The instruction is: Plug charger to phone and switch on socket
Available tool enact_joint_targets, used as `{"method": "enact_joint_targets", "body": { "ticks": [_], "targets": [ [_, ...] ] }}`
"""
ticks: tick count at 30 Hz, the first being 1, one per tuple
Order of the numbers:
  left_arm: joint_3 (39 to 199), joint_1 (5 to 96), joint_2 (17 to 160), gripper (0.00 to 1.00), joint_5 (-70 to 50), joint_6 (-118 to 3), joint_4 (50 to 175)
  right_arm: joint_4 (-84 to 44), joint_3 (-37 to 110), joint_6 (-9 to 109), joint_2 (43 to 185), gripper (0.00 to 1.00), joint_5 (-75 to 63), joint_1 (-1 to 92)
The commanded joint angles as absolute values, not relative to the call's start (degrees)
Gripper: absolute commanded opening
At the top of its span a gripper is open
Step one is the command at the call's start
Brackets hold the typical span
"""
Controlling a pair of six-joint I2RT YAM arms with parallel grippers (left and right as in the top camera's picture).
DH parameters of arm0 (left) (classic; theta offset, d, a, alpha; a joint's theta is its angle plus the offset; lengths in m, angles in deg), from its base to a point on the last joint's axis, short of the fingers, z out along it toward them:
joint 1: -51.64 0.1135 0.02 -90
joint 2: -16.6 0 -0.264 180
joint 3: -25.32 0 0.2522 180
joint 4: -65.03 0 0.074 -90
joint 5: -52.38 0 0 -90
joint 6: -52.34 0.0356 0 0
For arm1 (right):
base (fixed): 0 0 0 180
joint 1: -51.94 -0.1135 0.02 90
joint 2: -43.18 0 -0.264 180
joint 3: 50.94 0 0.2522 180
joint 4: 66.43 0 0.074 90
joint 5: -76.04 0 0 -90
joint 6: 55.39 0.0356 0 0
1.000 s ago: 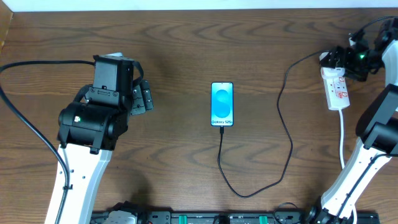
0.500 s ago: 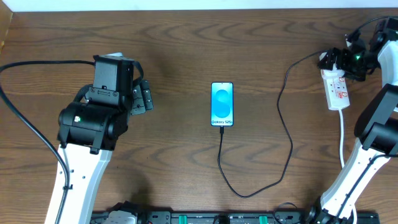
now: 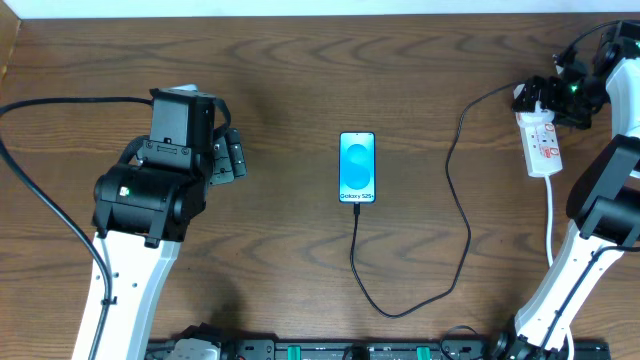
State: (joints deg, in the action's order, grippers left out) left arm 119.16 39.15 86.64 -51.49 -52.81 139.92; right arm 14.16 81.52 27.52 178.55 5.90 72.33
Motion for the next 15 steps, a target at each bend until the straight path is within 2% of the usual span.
{"method": "enact_joint_targets", "body": {
  "ticks": [1,15],
  "targets": [
    [119.46,39.09,86.68,0.92,-52.01,-52.53,140.05,14.84,82.79,26.82,179.16,0.99,6.08,71.98],
    [119.46,39.09,86.68,0.92,-52.01,-52.51,140.05,12.37,78.94,26.82,179.23,0.99,8.22,71.39]
  ]
}}
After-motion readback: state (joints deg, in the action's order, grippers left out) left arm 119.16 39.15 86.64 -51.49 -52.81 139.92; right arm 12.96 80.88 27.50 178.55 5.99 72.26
